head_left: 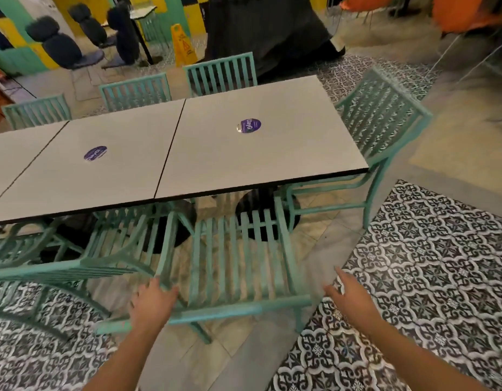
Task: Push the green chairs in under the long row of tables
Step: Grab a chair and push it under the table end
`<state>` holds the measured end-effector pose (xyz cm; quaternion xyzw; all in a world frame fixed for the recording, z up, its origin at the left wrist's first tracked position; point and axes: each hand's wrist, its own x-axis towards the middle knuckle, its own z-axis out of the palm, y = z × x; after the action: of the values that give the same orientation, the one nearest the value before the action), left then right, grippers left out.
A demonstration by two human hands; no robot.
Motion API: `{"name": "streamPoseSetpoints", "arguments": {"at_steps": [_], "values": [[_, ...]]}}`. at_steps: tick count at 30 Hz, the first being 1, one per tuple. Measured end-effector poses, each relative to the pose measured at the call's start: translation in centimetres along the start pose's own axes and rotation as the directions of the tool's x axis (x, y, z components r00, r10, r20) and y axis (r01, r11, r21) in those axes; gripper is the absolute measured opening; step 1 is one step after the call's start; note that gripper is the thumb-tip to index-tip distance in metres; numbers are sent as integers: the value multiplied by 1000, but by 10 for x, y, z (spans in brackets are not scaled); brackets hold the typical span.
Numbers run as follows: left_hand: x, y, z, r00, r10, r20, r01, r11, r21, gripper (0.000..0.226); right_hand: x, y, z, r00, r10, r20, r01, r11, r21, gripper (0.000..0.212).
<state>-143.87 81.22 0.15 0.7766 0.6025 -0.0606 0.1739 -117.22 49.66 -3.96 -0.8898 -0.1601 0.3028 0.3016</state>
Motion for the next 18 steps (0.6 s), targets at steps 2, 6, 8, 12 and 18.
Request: {"name": "streamPoseSetpoints", "arguments": {"at_steps": [2,6,8,12,18], "values": [[-10,53,-1,979,205,-1,-204,975,88,58,3,4,-33,997,-80,-1,80,992,-101,67],[-50,180,-5,827,561,-32,-536,805,255,54,17,15,-117,966,-240,-99,206,942,-266,63],[-70,243,-4,736,677,-16,-640,702,313,51,24,21,-164,941,-303,-153,233,905,-357,62],[-115,356,2,557,829,47,-776,499,387,46,35,39,-256,899,-394,-191,251,822,-511,62],[-160,495,11,389,917,91,-842,314,439,50,56,65,-383,875,-408,-259,189,782,-594,62]]}}
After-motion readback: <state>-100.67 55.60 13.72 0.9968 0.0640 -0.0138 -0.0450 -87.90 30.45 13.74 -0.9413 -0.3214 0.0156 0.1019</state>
